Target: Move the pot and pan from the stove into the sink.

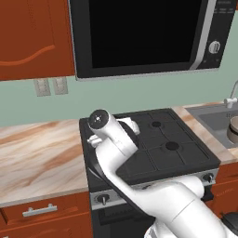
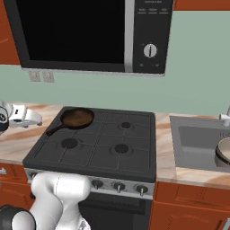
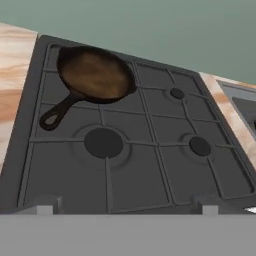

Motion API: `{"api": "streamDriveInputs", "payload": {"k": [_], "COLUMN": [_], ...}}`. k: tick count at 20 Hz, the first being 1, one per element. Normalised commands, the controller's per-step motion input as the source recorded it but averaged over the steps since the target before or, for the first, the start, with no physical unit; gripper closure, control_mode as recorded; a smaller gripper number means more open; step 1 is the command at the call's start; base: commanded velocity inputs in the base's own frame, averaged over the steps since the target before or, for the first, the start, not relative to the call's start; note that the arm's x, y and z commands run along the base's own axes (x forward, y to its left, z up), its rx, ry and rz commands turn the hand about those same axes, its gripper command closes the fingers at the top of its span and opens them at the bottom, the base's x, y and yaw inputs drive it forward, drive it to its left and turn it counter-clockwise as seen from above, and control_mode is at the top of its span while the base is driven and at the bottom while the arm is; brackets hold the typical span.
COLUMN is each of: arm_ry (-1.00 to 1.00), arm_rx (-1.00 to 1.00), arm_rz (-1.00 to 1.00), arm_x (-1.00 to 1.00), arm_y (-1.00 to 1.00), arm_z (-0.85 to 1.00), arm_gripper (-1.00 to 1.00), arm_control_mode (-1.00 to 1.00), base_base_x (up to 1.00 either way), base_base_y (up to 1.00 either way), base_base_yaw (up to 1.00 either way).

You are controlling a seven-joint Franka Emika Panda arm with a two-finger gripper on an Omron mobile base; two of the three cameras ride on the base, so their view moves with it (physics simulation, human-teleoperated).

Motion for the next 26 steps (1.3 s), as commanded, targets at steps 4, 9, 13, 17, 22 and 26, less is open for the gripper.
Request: {"api": "streamDriveInputs", "payload": {"k": [4,9,13,17,22,26], "arm_ry": [0.0,0.01,0.01,0.01,0.01,0.0], "arm_rx": [0.02,0.01,0.01,0.04,0.05,0.03], "arm_rz": [-0.06,0.0,0.0,0.0,0.0,-0.01], "arm_x": [0.02,0.0,0.01,0.09,0.31,0.38], "arm_y": [-0.06,-0.01,-0.07,-0.05,0.0,0.0], "arm_z": [0.0,-0.14,-0.37,-0.31,-0.18,-0.12], "arm_gripper": [-1.0,-1.0,-1.0,-1.0,-1.0,-1.0], "arm_control_mode": [-1.0,-1.0,-1.0,-1.0,-1.0,-1.0], "base_base_x": [0.0,0.0,0.0,0.0,0.0,0.0], "base_base_y": [0.0,0.0,0.0,0.0,0.0,0.0], "base_base_yaw": [0.0,0.0,0.0,0.0,0.0,0.0]}}
